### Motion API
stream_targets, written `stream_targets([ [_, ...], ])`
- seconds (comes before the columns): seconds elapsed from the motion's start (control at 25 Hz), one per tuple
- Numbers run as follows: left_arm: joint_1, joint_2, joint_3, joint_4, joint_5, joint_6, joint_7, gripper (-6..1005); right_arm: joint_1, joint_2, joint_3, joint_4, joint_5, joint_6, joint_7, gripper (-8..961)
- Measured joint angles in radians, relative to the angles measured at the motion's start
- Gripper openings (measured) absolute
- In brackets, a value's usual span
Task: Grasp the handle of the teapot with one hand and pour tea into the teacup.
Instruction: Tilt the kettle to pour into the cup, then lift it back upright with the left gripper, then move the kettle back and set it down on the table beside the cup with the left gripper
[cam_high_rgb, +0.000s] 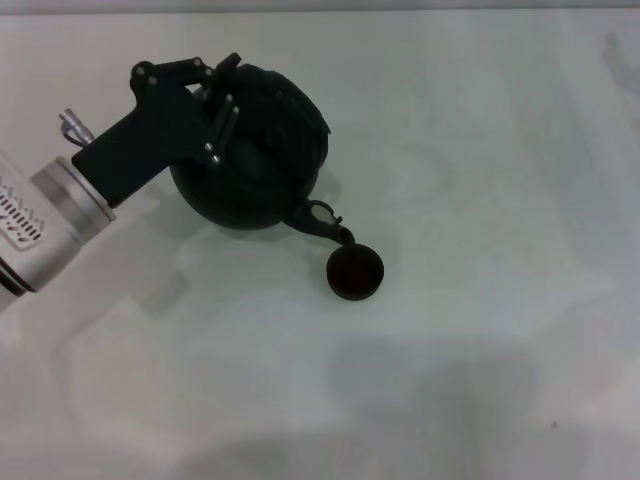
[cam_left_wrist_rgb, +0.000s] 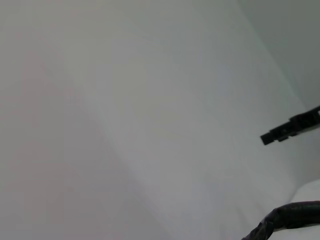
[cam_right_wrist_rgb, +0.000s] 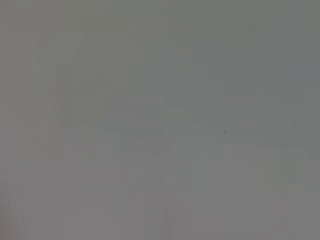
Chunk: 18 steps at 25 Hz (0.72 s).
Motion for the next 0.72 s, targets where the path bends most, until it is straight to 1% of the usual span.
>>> stream_targets([
  [0.28, 0.025, -0.002, 0.000, 0.028, -0.044, 0.000, -0.068, 106, -0.005, 0.000, 0.001, 0.002, 0.000, 0.000, 0.000, 834],
  [0.44, 0.037, -0.003, 0.000, 0.030, -0.076, 0.000, -0.162, 106, -0.006, 0.000, -0.003, 0.002, 0.000, 0.000, 0.000, 834],
  [0.52, 0.047, -0.004, 0.000, 0.038, -0.111, -0.002, -0.183, 107, -0.006, 0.000, -0.003, 0.003, 0.000, 0.000, 0.000, 834],
  [0.72, 0.122, -0.006, 0.000, 0.140, -0.300, -0.016, -0.188, 107, -0.008, -0.001, -0.004, 0.008, 0.000, 0.000, 0.005, 834],
])
